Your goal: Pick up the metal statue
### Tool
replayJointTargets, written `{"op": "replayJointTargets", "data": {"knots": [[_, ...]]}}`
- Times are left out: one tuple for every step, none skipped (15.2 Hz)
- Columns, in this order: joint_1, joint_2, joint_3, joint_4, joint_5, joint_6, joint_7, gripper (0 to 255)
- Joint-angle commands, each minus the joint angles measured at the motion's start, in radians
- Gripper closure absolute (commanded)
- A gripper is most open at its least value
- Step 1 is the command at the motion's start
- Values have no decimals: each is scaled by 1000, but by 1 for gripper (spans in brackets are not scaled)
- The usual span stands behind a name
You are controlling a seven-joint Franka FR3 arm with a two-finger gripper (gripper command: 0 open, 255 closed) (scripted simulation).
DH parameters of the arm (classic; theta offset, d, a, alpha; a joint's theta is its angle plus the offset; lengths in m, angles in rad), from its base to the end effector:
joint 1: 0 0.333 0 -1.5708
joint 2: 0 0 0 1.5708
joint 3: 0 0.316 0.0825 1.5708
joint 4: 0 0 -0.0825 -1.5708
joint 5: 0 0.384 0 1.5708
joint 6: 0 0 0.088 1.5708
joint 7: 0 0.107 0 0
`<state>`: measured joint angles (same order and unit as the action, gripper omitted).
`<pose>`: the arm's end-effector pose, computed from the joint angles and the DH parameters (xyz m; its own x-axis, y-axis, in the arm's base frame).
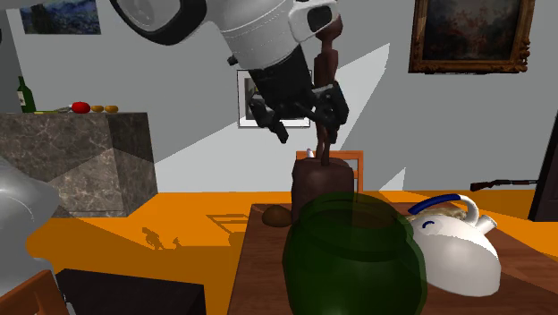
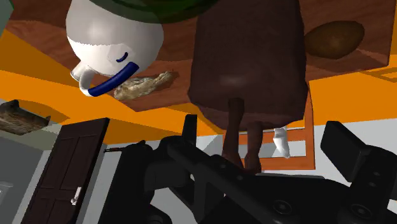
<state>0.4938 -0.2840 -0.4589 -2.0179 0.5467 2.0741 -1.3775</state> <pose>0.5102 0.0193 0.6014 0.2404 0.7294 0.6405 0.9223 -0.3774 0.0836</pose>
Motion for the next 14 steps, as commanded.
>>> {"op": "replayJointTargets", "data": {"knots": [[44,60,-39,68,95,-30,-130,0],[59,89,-54,103,138,-52,-186,0],[72,117,-67,139,182,-78,-241,0],[83,146,-80,176,224,-107,-293,0],[93,174,-91,214,266,-138,-343,0],[95,188,-94,231,285,-153,-365,0],[94,187,-92,218,288,-144,-374,0],[94,186,-92,206,291,-136,-383,0],[94,185,-91,193,295,-127,-392,0],[95,185,-91,181,298,-119,-401,0],[95,185,-91,169,302,-110,-410,0],[95,185,-91,158,305,-102,-420,0],[96,186,-90,146,309,-94,-429,0],[96,186,-90,140,312,-90,-435,0]]}}
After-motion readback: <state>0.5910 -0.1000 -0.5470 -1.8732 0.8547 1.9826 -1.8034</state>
